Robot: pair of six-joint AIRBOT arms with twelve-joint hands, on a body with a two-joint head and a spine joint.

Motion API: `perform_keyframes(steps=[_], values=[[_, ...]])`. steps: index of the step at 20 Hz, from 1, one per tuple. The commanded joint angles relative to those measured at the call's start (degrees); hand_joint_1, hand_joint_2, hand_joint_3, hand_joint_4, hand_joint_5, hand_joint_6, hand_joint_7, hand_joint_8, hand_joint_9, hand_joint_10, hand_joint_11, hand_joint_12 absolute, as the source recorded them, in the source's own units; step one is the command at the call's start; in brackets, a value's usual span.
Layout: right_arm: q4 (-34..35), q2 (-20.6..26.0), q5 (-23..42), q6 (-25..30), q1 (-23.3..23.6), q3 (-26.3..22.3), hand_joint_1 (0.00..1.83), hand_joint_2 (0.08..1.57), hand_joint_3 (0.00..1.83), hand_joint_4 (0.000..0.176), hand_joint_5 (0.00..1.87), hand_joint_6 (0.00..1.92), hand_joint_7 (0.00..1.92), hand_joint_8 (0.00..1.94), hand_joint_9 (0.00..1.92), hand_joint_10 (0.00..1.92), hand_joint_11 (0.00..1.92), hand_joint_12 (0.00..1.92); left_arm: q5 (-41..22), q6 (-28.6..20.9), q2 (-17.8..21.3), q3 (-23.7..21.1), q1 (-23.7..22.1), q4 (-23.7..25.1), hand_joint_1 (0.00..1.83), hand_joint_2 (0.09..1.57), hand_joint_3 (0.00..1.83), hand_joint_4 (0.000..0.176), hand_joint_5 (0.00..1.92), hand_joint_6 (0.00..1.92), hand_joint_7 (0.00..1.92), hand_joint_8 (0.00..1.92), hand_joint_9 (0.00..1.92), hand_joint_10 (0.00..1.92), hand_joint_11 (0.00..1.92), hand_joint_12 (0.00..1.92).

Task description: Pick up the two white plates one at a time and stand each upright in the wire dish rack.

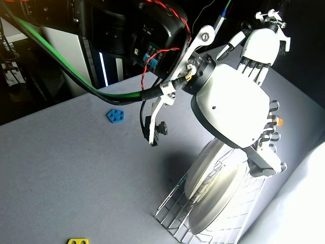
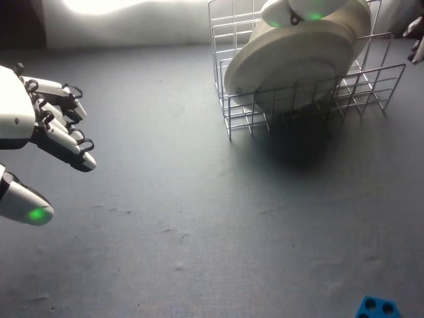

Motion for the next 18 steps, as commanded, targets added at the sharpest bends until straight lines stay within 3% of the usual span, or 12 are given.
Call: perform_keyframes(steps=[1,4,5,7,9,12,15,18], values=[[-8.6,0.7,0.2,3.6,0.6,-0.9,0.63,1.08,0.0,0.0,0.6,0.0,0.66,0.0,0.63,0.0,0.12,1.17,-0.6,-0.1,0.9,-0.1,-0.8,-3.0,0.0,1.12,0.0,0.0,0.52,0.0,0.6,0.0,0.48,0.0,0.0,0.61],[-24.9,2.5,1.7,14.6,0.3,-3.4,0.63,1.07,0.0,0.0,0.63,0.01,0.69,0.01,0.66,0.01,0.16,1.15,-1.6,0.7,0.9,0.5,-1.9,-3.0,0.0,1.1,0.0,0.0,0.42,0.0,0.43,0.0,0.34,0.0,0.0,0.45],[-26.9,2.9,2.1,15.8,0.1,-3.9,0.61,1.08,0.0,0.0,0.63,0.01,0.69,0.01,0.66,0.01,0.16,1.15,-1.7,0.7,0.9,0.4,-2.0,-3.0,0.0,1.09,0.0,0.0,0.37,0.0,0.37,0.0,0.3,0.0,0.0,0.41],[-38.5,4.4,5.3,21.6,-1.2,-6.7,0.58,1.08,0.0,0.0,0.63,0.01,0.7,0.01,0.66,0.01,0.16,1.14,-3.0,1.1,0.9,-0.2,-2.6,-3.0,0.0,1.09,0.0,0.0,0.27,0.0,0.27,0.0,0.23,0.0,0.0,0.36],[-45.5,5.8,7.6,23.0,-2.3,-9.9,0.56,1.09,0.01,0.0,0.63,0.0,0.7,0.0,0.66,0.01,0.16,1.14,-3.4,2.2,1.3,-1.2,-2.8,-3.0,0.0,1.09,0.0,0.0,0.25,0.0,0.25,0.0,0.22,0.0,0.0,0.36],[-45.7,6.8,10.2,23.0,-3.3,-12.4,0.56,1.1,0.0,0.0,0.64,0.01,0.71,0.01,0.68,0.01,0.16,1.14,-3.5,2.3,1.5,-1.8,-3.0,-3.0,0.0,1.1,0.0,0.0,0.19,0.0,0.18,0.0,0.15,0.0,0.0,0.27],[-45.7,8.3,14.0,23.2,-5.8,-14.7,0.62,1.06,0.0,0.0,0.62,0.0,0.69,0.0,0.64,0.0,0.12,1.07,-3.5,2.1,1.6,-1.9,-3.0,-3.0,0.0,1.09,0.0,0.0,0.09,0.0,0.06,0.0,0.02,0.0,0.0,0.01],[-45.7,10.7,14.6,23.1,-7.0,-17.5,0.71,1.04,0.0,0.0,0.65,0.01,0.75,0.02,0.73,0.04,0.21,1.04,-3.4,1.1,1.6,-1.9,-3.0,-2.8,0.0,1.07,0.0,0.0,0.03,0.0,0.05,0.01,0.02,0.01,0.0,0.0]])
